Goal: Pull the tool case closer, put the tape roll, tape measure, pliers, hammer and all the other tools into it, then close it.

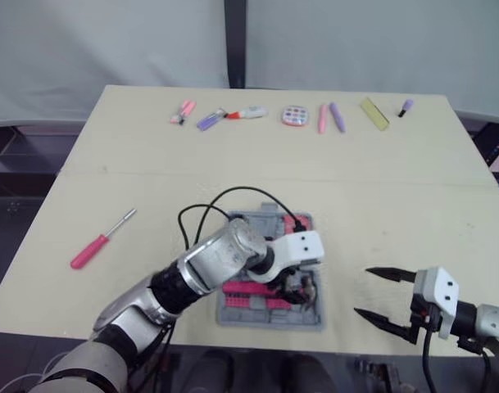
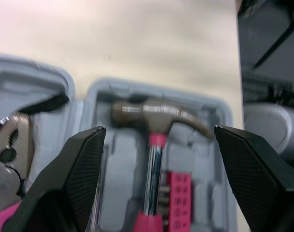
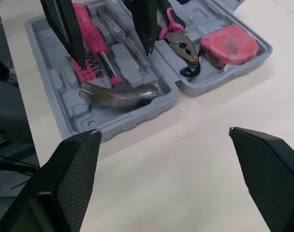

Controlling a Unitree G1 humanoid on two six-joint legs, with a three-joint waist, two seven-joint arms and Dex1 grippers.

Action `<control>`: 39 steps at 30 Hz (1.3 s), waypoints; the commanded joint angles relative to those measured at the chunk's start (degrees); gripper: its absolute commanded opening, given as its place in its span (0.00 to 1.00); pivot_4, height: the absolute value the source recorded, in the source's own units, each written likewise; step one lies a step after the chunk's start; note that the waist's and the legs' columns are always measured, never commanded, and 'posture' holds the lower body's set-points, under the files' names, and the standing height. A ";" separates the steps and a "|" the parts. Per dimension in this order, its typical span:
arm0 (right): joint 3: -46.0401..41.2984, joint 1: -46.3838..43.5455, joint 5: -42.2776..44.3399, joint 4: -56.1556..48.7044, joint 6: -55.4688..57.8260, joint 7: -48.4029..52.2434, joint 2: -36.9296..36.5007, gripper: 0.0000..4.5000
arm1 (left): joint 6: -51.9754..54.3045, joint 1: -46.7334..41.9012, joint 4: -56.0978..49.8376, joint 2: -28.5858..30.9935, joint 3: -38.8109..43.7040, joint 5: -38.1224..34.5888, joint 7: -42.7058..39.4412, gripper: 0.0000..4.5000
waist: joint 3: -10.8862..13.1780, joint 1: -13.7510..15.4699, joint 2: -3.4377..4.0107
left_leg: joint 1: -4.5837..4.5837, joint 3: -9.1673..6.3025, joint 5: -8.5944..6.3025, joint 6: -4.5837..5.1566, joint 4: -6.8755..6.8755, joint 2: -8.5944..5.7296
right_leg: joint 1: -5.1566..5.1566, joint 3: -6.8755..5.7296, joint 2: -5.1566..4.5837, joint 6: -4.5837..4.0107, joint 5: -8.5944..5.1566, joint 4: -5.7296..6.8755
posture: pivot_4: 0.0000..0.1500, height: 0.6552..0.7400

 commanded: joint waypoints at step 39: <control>-2.64 0.12 0.65 -0.98 0.46 -0.65 -0.32 1.00 | -58.81 26.68 9.14 10.18 10.86 4.86 -13.04 0.01 | -0.04 -0.10 0.07 | 0.07 -0.01 -0.02 0.01 -0.01 -0.02 | 0.06 -0.12 -0.04 0.00 0.00 0.01 | 1.00 1.00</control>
